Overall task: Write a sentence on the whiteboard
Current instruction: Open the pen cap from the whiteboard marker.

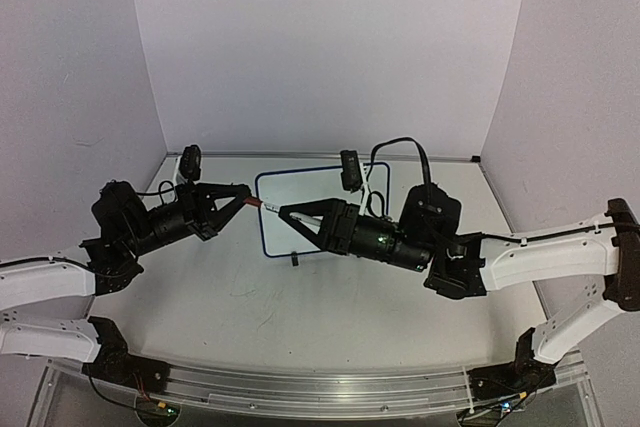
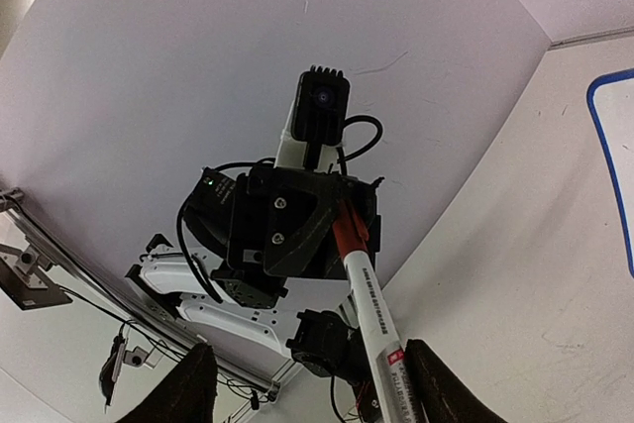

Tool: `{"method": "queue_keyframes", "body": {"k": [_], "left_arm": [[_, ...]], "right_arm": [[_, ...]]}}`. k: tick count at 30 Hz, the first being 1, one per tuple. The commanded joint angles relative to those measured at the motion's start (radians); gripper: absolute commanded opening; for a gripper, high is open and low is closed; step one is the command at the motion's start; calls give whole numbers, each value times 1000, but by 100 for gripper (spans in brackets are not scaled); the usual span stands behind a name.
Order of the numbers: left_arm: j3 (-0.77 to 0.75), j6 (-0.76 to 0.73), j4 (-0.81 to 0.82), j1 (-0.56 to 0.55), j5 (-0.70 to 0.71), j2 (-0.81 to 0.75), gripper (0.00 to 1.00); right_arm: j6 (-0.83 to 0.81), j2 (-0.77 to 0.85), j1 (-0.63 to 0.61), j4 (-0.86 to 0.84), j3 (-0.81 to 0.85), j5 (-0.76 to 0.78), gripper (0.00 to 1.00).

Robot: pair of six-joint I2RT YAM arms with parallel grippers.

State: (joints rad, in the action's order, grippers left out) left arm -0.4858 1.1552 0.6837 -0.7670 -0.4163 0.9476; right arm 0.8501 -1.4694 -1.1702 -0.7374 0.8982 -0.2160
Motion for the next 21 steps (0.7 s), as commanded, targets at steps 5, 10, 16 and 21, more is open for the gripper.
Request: {"method": "queue_keyframes", "body": {"k": [5,10,16,21], "left_arm": [[-18,13,72,-21,-3,35,0],[-18,5,76,-34,-2,44,0],[-23,6,69,-40,-5,49,0],[-19,-6,47,-50,1,55,0]], "right_arm": [[-3,-17,-2,-71,44,3,58],[-3,-19,-2,-75,41,5,57],[-2,-18,-2,-77,39,9,57],[-1,-18,-2,-79,35,14,52]]}}
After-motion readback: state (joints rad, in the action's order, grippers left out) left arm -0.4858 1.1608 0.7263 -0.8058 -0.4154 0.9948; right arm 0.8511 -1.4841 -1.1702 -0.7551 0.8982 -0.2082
